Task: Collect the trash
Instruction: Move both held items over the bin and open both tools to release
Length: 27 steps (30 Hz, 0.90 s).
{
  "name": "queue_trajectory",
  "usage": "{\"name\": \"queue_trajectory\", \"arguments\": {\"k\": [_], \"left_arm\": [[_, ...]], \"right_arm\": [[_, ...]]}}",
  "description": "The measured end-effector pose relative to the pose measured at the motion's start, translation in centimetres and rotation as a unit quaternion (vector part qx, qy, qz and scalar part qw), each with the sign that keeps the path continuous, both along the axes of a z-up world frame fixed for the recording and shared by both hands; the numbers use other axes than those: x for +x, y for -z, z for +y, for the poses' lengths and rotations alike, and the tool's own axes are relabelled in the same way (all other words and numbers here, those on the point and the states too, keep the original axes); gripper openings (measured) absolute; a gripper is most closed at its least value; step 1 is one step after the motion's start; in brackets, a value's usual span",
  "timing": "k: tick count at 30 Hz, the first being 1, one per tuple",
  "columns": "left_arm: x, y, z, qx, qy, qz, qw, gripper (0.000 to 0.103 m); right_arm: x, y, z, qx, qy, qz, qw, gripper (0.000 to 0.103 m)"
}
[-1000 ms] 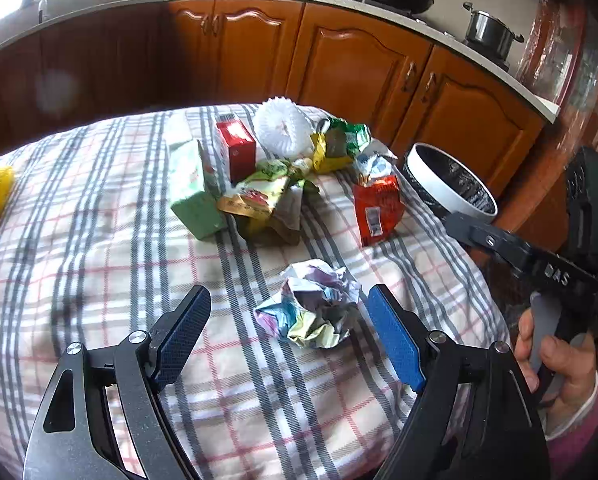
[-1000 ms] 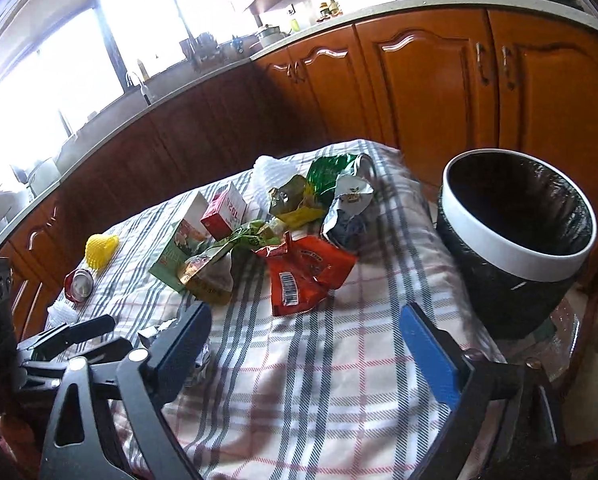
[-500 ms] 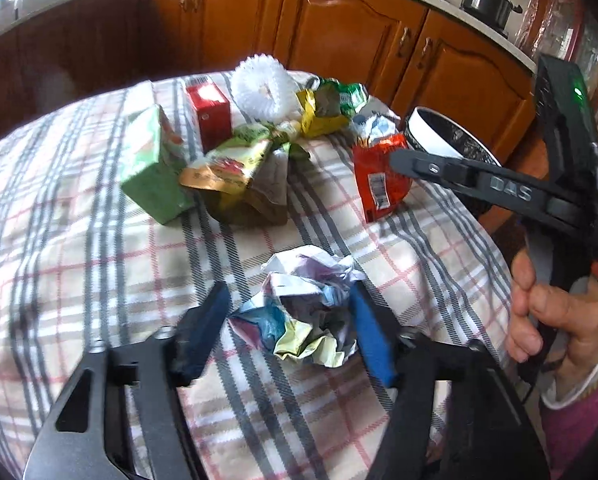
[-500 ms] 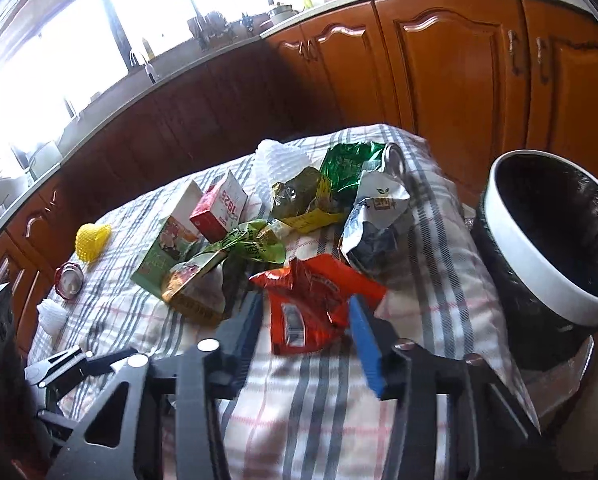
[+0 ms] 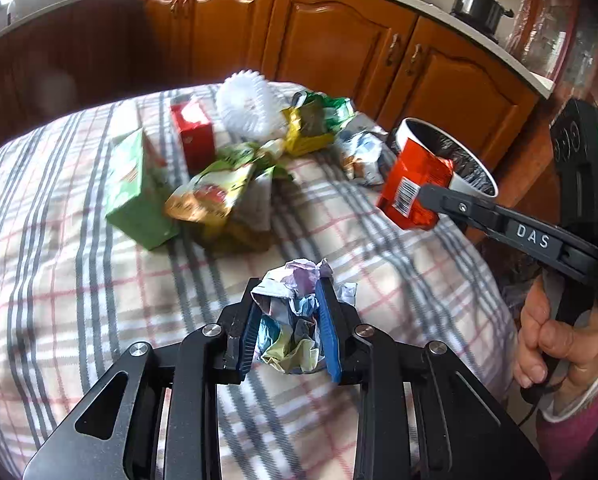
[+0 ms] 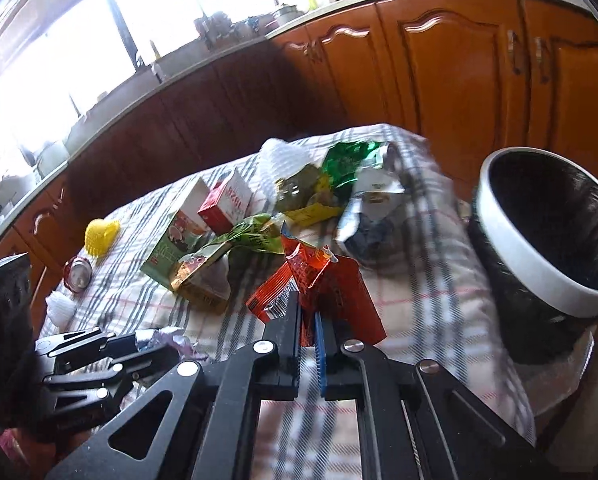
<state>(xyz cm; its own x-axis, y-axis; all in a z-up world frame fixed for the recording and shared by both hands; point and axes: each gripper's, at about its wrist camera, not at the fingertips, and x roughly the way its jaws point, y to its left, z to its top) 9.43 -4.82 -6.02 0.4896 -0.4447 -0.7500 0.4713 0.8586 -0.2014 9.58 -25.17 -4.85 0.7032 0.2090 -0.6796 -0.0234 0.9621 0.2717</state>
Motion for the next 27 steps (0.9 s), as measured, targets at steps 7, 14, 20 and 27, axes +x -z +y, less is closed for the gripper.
{"name": "queue_trajectory", "arguments": {"k": [7,14,20,27], "left_arm": [[-0.6,-2.0,-2.9,0.001,0.028,-0.026,0.9993,0.026],[-0.9,-3.7,-6.4,0.006,0.053,-0.05,0.9973,0.026],[-0.5,-4.7,-9.4,0.006,0.069,-0.058,0.9959,0.026],[0.5,-5.7,-12.7,0.009,0.082,-0.072,0.994,0.026]], "right_arm": [[-2.9,-1.3,-3.0,0.009,0.036,-0.013,0.999,0.006],[-5.5,-3.2,-5.2,-0.001,0.062,-0.035,0.997,0.006],[-6.8,-4.2,-7.7,-0.005,0.088,-0.048,0.995,0.006],[-7.7,-5.3,-10.5,-0.01,0.12,-0.062,0.991,0.006]]}}
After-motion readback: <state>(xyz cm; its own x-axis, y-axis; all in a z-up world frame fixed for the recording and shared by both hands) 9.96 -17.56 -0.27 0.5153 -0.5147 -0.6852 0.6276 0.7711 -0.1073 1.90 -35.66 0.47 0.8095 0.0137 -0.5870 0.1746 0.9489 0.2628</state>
